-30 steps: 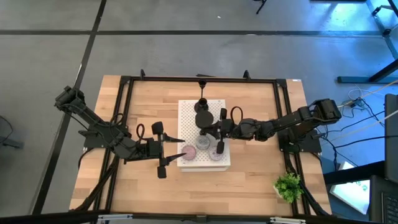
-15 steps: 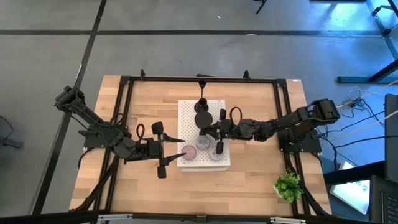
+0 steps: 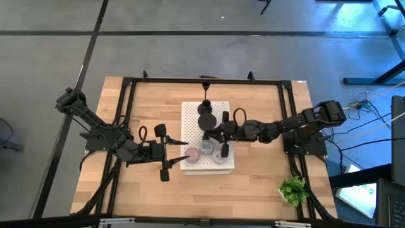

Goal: Pick & Place candle stick holders
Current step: Put the black candle holder on the shelf

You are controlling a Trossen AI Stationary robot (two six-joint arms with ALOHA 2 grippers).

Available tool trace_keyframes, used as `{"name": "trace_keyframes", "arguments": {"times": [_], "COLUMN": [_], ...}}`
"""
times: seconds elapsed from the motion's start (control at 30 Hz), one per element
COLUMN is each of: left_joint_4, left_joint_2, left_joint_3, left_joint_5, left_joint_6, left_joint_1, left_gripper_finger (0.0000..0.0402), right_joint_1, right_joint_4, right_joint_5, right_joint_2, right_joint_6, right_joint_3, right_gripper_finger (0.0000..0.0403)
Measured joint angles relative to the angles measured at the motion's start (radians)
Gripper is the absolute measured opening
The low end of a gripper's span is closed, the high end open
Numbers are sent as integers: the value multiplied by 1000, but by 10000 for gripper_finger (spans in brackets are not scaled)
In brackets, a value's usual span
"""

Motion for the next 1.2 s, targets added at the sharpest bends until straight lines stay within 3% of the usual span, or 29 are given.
{"name": "trace_keyframes", "arguments": {"times": [0.17, 1.2], "left_joint_4": [0, -4], "left_joint_2": [0, 0], "left_joint_3": [0, 0], "left_joint_5": [0, 0], "left_joint_6": [0, 0], "left_joint_1": [0, 0], "left_gripper_finger": [200, 200], "right_joint_1": [-42, -46], "right_joint_4": [12, -45], "right_joint_5": [-125, -100], "right_joint_2": [0, -1], "right_joint_6": [75, -1], "right_joint_3": [0, 0], "right_gripper_finger": [10, 24]}}
